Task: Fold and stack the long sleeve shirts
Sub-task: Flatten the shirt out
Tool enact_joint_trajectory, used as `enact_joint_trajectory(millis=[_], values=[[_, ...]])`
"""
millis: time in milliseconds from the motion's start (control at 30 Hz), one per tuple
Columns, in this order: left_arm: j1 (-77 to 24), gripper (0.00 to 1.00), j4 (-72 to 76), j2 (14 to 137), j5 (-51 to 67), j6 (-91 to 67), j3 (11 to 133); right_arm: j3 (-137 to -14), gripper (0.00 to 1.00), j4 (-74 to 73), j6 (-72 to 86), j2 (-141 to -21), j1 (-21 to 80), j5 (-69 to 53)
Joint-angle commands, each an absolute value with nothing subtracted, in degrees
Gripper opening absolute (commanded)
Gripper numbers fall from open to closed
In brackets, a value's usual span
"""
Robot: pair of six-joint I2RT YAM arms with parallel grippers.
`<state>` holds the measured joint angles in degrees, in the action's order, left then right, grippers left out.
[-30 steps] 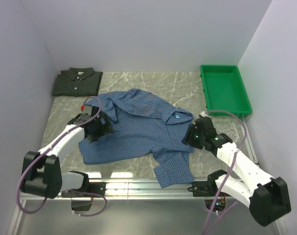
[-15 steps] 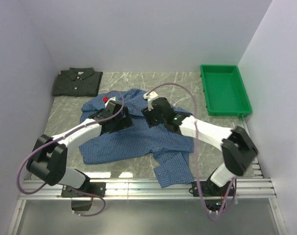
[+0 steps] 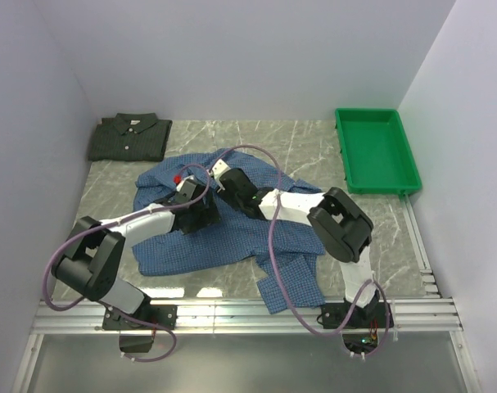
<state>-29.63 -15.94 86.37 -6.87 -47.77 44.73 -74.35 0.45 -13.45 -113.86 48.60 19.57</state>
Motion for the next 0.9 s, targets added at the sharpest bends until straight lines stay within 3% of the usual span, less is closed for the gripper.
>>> enact_joint_trajectory(millis=[0, 133, 233, 267, 400, 633, 867], values=[[-29.9, 0.88, -17.1, 84.7, -4.4, -48.3, 42.1, -77.7, 0.59, 5.9, -17.0, -115.8, 48.5, 26.4], [-30.1, 0.88, -17.8, 82.9, -3.6, -48.3, 40.4, -79.5, 0.5, 6.2, -17.5, -118.6, 48.5, 27.2], [-30.0, 0.88, -18.9, 81.6, -3.4, -48.0, 39.7, -79.7, 0.32, 6.2, -17.4, -118.5, 48.4, 28.6], [-30.0, 0.88, -19.4, 81.3, -3.2, -47.9, 39.6, -79.1, 0.2, 6.9, -17.5, -118.0, 48.3, 28.9], [-30.1, 0.88, -20.6, 79.8, -0.7, -47.1, 38.4, -79.7, 0.04, 6.1, -18.5, -115.3, 46.0, 30.1], [-31.2, 0.88, -23.5, 77.4, 4.1, -45.6, 35.8, -88.3, 0.0, 0.4, -13.1, -114.5, 34.3, 30.4], [-33.3, 0.89, -24.8, 75.3, 8.8, -44.0, 33.7, -108.9, 0.02, -14.5, -1.9, -123.5, 25.8, 30.7]])
